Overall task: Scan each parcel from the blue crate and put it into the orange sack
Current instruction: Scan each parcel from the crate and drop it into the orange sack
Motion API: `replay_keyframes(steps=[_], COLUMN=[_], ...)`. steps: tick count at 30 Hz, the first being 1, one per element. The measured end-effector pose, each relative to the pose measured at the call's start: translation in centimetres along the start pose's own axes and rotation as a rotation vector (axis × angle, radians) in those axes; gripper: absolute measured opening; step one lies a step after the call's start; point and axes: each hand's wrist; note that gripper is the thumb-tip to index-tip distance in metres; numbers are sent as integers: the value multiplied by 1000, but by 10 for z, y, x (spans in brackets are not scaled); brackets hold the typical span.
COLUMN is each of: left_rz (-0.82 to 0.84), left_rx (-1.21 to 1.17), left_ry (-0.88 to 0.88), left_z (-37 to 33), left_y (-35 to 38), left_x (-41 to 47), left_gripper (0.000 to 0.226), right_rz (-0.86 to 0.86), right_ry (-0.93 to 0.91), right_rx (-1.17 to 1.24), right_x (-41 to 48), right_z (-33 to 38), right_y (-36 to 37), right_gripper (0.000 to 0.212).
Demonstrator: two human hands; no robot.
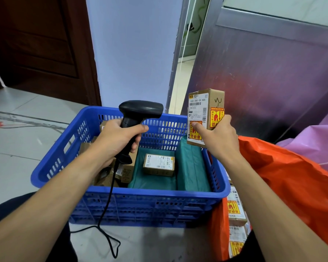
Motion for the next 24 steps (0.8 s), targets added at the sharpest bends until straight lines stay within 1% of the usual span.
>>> replay_keyframes(steps=[15, 24], left_rz=[-19, -29], left_rx=[-17, -24], left_ry=[16, 14], left_z=[1, 1], left_y=[-2, -2], left_x=[2, 2], left_gripper=[14, 17], right_rz=[6, 5], right_ry=[-14, -7], right_rx=[-20, -37], right_x=[2, 2], right_z=[-2, -3], right_y=[1, 3], right_gripper=[60, 62])
Point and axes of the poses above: each hand's wrist, its own x-axis towards the middle knuckle, its own y-axis out of the palm, z = x × y, and after that the axes turned 11 degrees about z, right-handed
